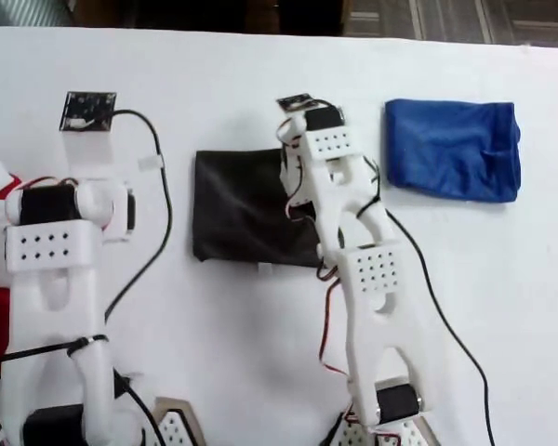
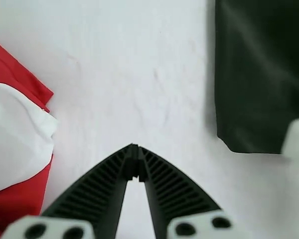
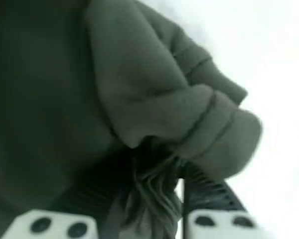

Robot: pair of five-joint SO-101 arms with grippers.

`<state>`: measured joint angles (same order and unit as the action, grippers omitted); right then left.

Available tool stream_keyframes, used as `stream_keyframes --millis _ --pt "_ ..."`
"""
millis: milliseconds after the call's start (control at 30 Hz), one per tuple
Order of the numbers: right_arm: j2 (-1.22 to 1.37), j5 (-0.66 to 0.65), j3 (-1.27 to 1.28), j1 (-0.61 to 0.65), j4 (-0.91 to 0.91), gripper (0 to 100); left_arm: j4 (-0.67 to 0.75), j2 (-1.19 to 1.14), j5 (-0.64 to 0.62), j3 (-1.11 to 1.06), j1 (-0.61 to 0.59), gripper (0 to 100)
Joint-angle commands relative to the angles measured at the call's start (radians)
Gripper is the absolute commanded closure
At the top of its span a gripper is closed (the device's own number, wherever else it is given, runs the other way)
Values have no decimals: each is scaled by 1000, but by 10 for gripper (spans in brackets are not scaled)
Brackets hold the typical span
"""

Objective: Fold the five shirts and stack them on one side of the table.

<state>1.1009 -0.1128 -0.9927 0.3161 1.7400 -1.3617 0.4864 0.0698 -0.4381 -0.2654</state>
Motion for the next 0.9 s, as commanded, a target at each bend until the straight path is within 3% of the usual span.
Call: stream_keyframes --millis 0,200,400,700,867 --pt "4 -9 -2 33 27 976 25 32 5 2 -12 973" --pt "-151 -18 -2 -41 27 979 38 31 6 1 -14 973" --pt "-363 -230 9 -130 27 979 61 31 21 -16 -44 973" --pt "-495 -385 -17 -349 21 979 279 31 81 -251 -89 973" --pt "-498 -491 -132 -432 -16 979 322 31 81 -302 -89 973"
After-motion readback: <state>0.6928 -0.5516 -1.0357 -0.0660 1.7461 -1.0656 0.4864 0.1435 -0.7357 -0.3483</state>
